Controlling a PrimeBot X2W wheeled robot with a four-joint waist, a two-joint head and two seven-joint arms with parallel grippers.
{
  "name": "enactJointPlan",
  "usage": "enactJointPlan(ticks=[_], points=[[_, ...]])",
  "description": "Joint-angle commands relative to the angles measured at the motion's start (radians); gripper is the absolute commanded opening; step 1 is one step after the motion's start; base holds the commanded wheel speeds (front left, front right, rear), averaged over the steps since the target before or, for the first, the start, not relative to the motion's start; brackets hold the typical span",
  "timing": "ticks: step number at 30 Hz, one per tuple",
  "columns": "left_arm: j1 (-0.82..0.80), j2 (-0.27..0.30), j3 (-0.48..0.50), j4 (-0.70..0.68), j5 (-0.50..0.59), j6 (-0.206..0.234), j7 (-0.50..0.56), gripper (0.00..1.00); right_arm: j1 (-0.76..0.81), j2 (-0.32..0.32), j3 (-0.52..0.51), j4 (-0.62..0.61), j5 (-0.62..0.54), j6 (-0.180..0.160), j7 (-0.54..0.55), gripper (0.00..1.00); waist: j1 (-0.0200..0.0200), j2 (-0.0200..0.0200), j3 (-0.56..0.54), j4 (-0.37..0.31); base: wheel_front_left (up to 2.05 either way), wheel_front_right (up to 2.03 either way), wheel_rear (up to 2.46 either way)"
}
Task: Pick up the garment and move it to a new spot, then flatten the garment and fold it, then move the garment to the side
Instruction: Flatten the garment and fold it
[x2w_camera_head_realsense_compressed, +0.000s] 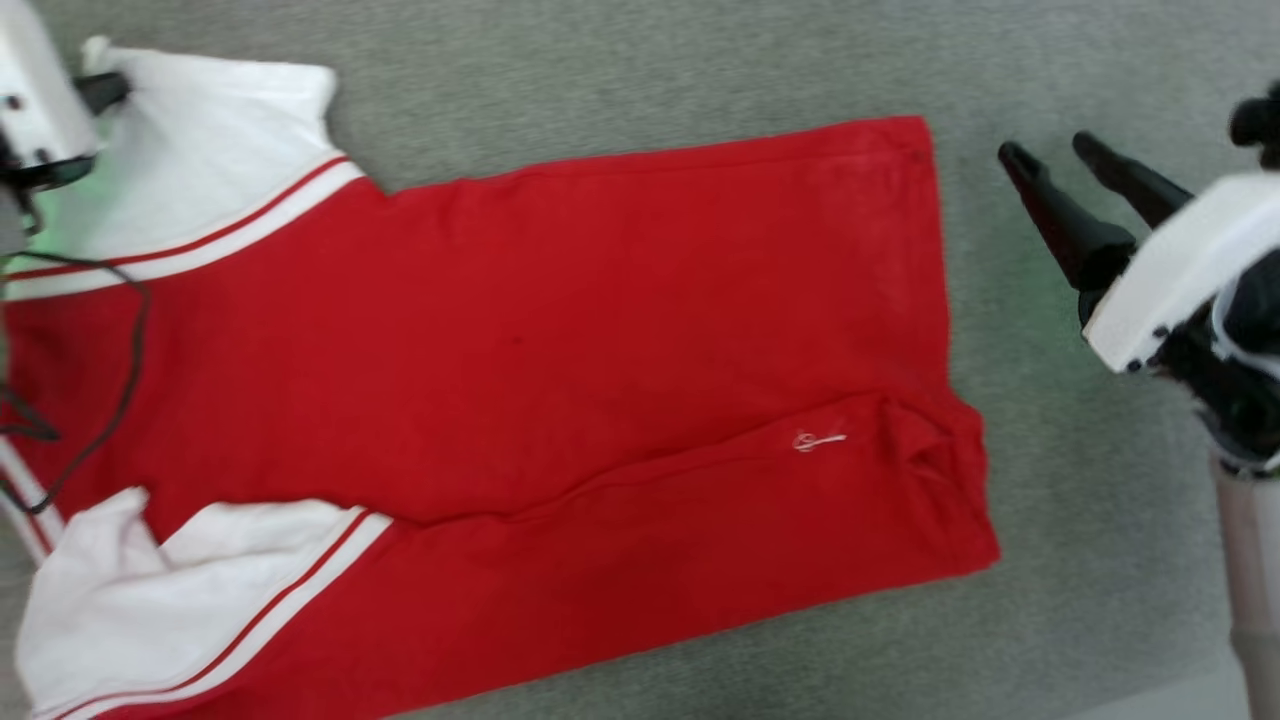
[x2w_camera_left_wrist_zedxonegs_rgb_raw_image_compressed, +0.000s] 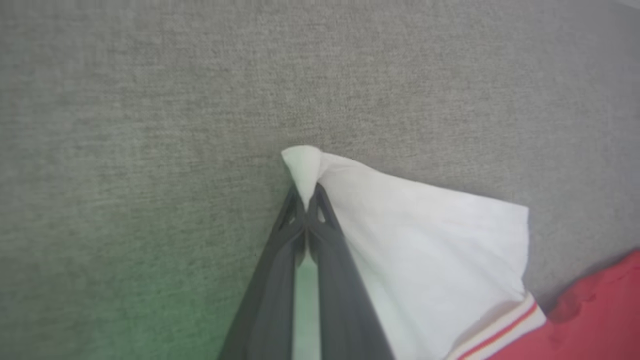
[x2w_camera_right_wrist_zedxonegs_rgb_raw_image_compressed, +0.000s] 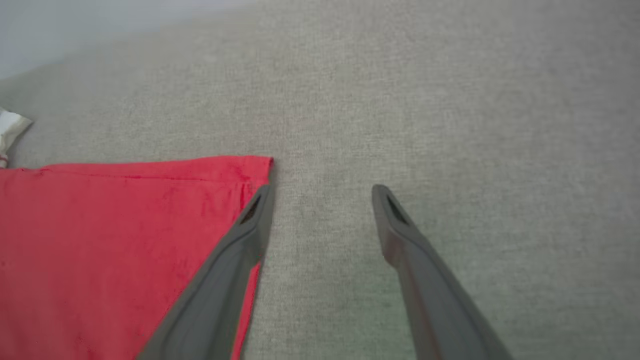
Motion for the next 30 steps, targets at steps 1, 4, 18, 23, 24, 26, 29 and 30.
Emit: enactJointPlan(ticks=[1, 4, 18, 23, 24, 26, 29, 30], points=[[0.003, -0.031, -0.018, 0.002, 0.004, -0.014, -0.004, 0.00, -0.034, -0.013, 0.008, 0.024, 0.008, -0.001, 0.063, 1.00, -0.0001, 0.0000, -0.008, 0.035, 0.00, 0.00, 0.00], [-0.036, -0.047, -0.022, -0.007, 0.012, -0.037, -0.030, 0.00, -0.096, -0.029, 0.012, 0.080, 0.015, -0.001, 0.211, 1.00, -0.0001, 0.0000, -0.009, 0.077, 0.00, 0.00, 0.00], [-0.098, -0.106, -0.047, -0.042, 0.032, -0.119, -0.111, 0.00, -0.207, 0.024, 0.025, 0.317, -0.079, -0.001, 0.509, 1.00, -0.0001, 0.0000, 0.013, 0.171, 0.00, 0.00, 0.00], [-0.103, -0.113, -0.058, -0.039, 0.043, -0.134, -0.128, 0.00, -0.221, 0.024, 0.021, 0.309, -0.091, 0.000, 0.527, 0.00, -0.0001, 0.0000, 0.006, 0.182, 0.00, 0.00, 0.00], [-0.101, -0.114, -0.059, -0.037, 0.045, -0.136, -0.136, 0.00, -0.226, 0.016, 0.017, 0.300, -0.097, 0.000, 0.519, 0.00, -0.0001, 0.0000, 0.001, 0.184, 0.00, 0.00, 0.00], [-0.090, -0.116, -0.058, -0.035, 0.045, -0.145, -0.149, 0.00, -0.236, -0.002, 0.013, 0.273, -0.105, 0.000, 0.494, 0.00, -0.0001, 0.0000, -0.013, 0.189, 0.00, 0.00, 0.00], [-0.057, -0.121, -0.053, -0.032, 0.035, -0.158, -0.175, 0.00, -0.239, -0.025, 0.003, 0.238, -0.111, 0.000, 0.463, 0.00, -0.0001, 0.0000, -0.048, 0.200, 0.00, 0.00, 0.00], [-0.045, -0.121, -0.049, -0.034, 0.029, -0.163, -0.189, 0.00, -0.236, -0.031, 0.000, 0.226, -0.110, 0.000, 0.454, 0.00, -0.0001, 0.0000, -0.063, 0.203, 0.00, 0.00, 0.00]])
